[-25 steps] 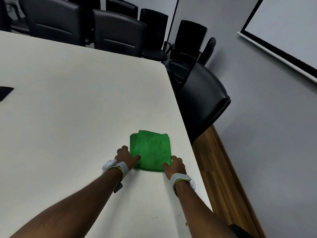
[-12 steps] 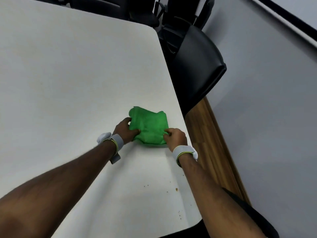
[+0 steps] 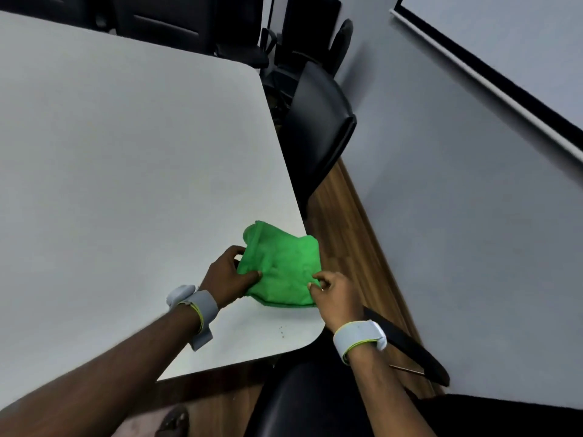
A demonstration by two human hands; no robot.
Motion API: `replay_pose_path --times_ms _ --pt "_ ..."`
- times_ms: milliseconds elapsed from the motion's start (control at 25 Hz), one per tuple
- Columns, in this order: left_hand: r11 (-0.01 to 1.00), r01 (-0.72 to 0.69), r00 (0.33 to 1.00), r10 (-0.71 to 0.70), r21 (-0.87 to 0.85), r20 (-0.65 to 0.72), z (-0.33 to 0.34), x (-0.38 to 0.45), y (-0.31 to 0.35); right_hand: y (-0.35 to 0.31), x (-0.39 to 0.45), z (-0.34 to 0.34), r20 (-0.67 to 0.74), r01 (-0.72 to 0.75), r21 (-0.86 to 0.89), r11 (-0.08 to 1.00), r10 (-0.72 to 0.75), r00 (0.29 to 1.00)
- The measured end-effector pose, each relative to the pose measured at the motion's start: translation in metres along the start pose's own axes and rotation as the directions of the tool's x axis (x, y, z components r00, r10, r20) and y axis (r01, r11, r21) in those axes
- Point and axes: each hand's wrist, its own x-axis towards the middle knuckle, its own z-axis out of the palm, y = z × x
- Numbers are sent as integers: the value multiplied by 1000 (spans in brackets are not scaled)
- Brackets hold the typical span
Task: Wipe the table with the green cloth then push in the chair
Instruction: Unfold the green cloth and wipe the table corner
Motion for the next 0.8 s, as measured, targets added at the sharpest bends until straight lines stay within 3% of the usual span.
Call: replay_pose_path --times_ms 40,120,200,360,480,560,720,800 --pt "990 52 999 -52 132 -4 3 -7 -12 5 -18 12 -5 -12 -145 989 11 1000" --pt "864 177 982 -123 471 -143 -2 -18 -44 11 -51 35 -26 -41 -372 927 34 999" --pt "727 292 934 -78 621 -349 -38 -25 -93 5 -70 64 -25 -21 -383 924 12 1000" --pt "626 427 847 -25 653 -531 -156 -32 -222 -7 -49 129 65 78 -373 924 -58 996" --pt "715 448 859 -178 536 -481 -188 -31 -297 1 -24 167 128 90 -430 899 -38 991" --pt "735 460 848 -197 499 -492 -182 -36 -304 7 -3 180 115 79 -478 875 -27 993" --pt "714 413 860 -101 565 -500 -180 -45 -288 18 46 181 -2 -39 -468 883 43 999" --pt "700 407 860 -78 587 -503 -183 -43 -284 -10 31 188 18 -19 -439 899 30 999"
